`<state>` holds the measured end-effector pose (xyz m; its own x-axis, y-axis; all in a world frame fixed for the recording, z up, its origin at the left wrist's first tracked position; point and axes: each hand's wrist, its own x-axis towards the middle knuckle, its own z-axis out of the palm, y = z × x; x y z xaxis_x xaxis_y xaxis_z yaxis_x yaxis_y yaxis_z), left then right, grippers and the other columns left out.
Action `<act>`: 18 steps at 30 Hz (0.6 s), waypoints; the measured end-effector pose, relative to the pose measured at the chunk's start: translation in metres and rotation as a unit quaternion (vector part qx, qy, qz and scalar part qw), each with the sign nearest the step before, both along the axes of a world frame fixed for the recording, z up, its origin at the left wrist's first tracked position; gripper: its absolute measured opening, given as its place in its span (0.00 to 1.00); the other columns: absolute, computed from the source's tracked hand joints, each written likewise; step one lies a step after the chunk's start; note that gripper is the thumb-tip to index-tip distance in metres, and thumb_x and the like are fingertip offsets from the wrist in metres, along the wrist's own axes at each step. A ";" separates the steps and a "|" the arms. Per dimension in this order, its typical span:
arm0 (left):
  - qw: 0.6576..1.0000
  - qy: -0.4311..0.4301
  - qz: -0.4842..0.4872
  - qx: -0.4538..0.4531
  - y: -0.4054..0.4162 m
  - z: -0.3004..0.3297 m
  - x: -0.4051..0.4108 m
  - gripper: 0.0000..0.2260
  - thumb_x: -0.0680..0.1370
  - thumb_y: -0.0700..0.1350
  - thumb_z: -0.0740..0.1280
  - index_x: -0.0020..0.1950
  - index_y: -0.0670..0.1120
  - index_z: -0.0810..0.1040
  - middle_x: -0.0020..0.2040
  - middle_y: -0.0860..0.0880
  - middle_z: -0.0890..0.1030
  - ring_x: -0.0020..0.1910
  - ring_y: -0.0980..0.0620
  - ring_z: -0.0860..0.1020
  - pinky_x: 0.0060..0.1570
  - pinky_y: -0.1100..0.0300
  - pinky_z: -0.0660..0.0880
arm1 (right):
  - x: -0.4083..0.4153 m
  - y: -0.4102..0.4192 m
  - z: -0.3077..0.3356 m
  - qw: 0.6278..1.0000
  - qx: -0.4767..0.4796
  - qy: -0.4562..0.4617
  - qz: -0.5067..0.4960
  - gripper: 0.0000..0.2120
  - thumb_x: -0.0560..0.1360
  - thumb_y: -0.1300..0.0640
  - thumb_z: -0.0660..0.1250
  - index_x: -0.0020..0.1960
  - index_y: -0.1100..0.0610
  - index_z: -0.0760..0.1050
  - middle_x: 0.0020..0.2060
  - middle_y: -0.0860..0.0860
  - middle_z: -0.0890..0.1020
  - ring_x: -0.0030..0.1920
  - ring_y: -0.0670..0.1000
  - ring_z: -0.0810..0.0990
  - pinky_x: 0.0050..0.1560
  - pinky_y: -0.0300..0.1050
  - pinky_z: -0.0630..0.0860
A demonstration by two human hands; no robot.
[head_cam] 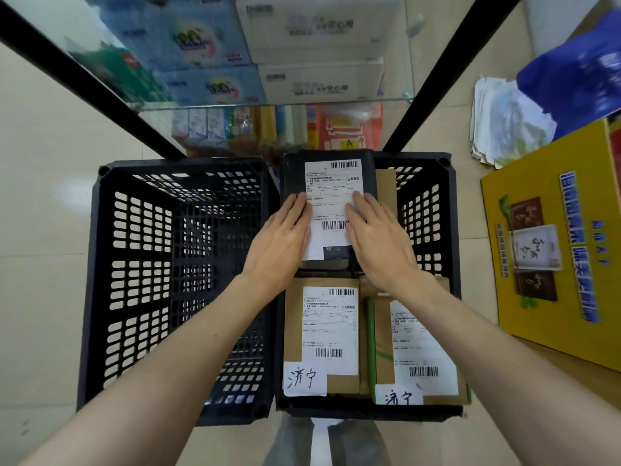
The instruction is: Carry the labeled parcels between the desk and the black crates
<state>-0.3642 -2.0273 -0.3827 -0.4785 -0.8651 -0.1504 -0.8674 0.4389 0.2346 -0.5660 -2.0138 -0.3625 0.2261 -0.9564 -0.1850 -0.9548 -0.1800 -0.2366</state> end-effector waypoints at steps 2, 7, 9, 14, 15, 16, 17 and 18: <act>1.000 0.010 0.014 0.015 -0.002 0.005 -0.003 0.21 0.85 0.45 0.54 0.76 0.36 0.68 0.77 0.37 0.67 0.77 0.39 0.65 0.71 0.43 0.70 | 0.002 -0.002 0.005 1.000 0.006 -0.001 -0.005 0.17 0.84 0.58 0.57 0.70 0.64 0.72 0.73 0.62 0.70 0.74 0.62 0.67 0.75 0.57 0.63; 0.999 0.003 0.022 0.029 -0.009 0.026 -0.002 0.21 0.86 0.46 0.52 0.75 0.37 0.69 0.77 0.37 0.67 0.77 0.39 0.66 0.73 0.44 0.68 | 0.005 -0.007 0.025 1.000 0.023 -0.014 -0.015 0.17 0.85 0.55 0.53 0.68 0.62 0.73 0.74 0.61 0.69 0.74 0.60 0.67 0.75 0.57 0.62; 0.999 -0.015 0.023 0.032 -0.011 0.039 0.000 0.24 0.85 0.50 0.49 0.75 0.38 0.69 0.77 0.37 0.66 0.77 0.40 0.65 0.73 0.44 0.68 | 0.006 -0.006 0.037 1.000 0.026 -0.009 -0.012 0.18 0.85 0.54 0.53 0.69 0.61 0.71 0.75 0.60 0.68 0.75 0.60 0.65 0.74 0.57 0.62; 0.999 -0.045 0.026 0.014 -0.010 0.093 0.005 0.21 0.86 0.50 0.54 0.74 0.41 0.71 0.75 0.40 0.70 0.75 0.41 0.68 0.70 0.46 0.68 | 0.005 -0.009 0.089 1.000 0.008 0.026 -0.016 0.19 0.85 0.51 0.52 0.68 0.58 0.73 0.71 0.57 0.71 0.70 0.57 0.70 0.69 0.54 0.66; 0.998 -0.048 0.029 0.003 -0.011 0.110 0.005 0.20 0.86 0.50 0.55 0.72 0.41 0.72 0.73 0.41 0.72 0.73 0.41 0.70 0.69 0.46 0.69 | 0.005 -0.011 0.106 0.999 -0.001 0.033 -0.020 0.19 0.85 0.50 0.52 0.67 0.57 0.74 0.69 0.56 0.74 0.67 0.57 0.72 0.67 0.53 0.68; 0.998 -0.050 0.032 -0.006 -0.012 0.130 0.005 0.19 0.86 0.50 0.56 0.71 0.42 0.74 0.71 0.41 0.74 0.71 0.41 0.72 0.67 0.46 0.70 | 0.005 -0.014 0.126 0.999 -0.010 0.038 -0.023 0.19 0.85 0.50 0.52 0.66 0.57 0.75 0.66 0.56 0.76 0.64 0.57 0.74 0.64 0.53 0.70; 0.998 -0.054 0.036 -0.016 -0.015 0.152 0.005 0.18 0.86 0.51 0.56 0.69 0.42 0.75 0.69 0.42 0.76 0.69 0.42 0.73 0.65 0.46 0.71 | 0.006 -0.017 0.148 0.999 -0.019 0.039 -0.026 0.19 0.85 0.49 0.52 0.64 0.57 0.76 0.63 0.55 0.77 0.61 0.57 0.76 0.60 0.53 0.72; 0.997 -0.064 0.042 -0.023 -0.021 0.177 0.004 0.18 0.86 0.52 0.55 0.68 0.43 0.75 0.67 0.43 0.77 0.67 0.42 0.73 0.64 0.46 0.72 | 0.006 -0.022 0.173 0.998 -0.023 0.040 -0.031 0.18 0.85 0.49 0.52 0.62 0.57 0.76 0.60 0.55 0.78 0.59 0.58 0.77 0.57 0.53 0.72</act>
